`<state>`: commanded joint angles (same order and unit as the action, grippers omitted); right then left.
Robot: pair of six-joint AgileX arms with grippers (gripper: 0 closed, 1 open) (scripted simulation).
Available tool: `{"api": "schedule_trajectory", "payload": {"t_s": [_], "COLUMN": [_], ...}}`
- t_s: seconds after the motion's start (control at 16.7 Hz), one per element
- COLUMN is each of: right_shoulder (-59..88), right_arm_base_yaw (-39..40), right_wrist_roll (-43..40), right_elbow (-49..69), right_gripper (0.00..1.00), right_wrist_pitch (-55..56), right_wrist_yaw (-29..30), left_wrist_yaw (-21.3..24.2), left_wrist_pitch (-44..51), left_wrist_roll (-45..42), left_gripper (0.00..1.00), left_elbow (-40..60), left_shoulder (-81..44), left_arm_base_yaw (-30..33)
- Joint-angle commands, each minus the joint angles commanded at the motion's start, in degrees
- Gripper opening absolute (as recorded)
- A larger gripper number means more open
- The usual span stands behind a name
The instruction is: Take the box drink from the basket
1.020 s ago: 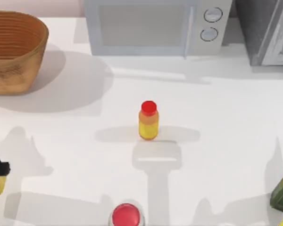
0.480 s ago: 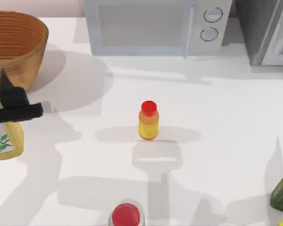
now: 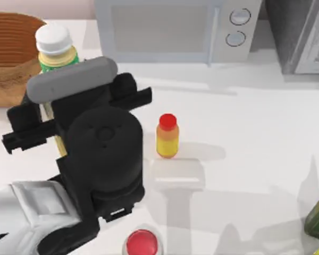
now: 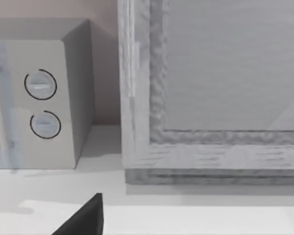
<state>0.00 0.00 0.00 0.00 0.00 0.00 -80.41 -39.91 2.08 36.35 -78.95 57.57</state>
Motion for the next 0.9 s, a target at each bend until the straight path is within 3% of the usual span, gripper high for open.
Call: {"api": "schedule_trajectory", "payload": {"t_s": [0.24,0.48,0.78,0.84,0.9], "right_shoulder": [0.0,0.0,0.0,0.0,0.0], "right_arm_base_yaw": [0.0,0.0,0.0,0.0,0.0], "right_wrist_roll": [0.0,0.0,0.0,0.0,0.0], "right_elbow": [0.0,0.0,0.0,0.0,0.0], "right_gripper": [1.00,1.00,1.00,1.00,1.00], "right_wrist_pitch": [0.0,0.0,0.0,0.0,0.0], "right_wrist_yaw": [0.0,0.0,0.0,0.0,0.0], "left_wrist_yaw": [-15.4,-23.8,-24.4,-11.2,-11.2], "left_wrist_pitch": [-7.5,-11.3,-11.6,-10.0,-10.2], "left_wrist_roll": [0.8,1.3,1.3,0.7,0.7], "left_gripper": [0.00,0.00,0.00,0.00,0.00], "left_elbow": [6.6,10.1,10.3,18.6,18.4], "left_shoulder": [-14.4,-22.1,-22.6,-29.5,-29.4], "left_arm_base_yaw": [9.0,13.6,14.0,13.6,13.5]}}
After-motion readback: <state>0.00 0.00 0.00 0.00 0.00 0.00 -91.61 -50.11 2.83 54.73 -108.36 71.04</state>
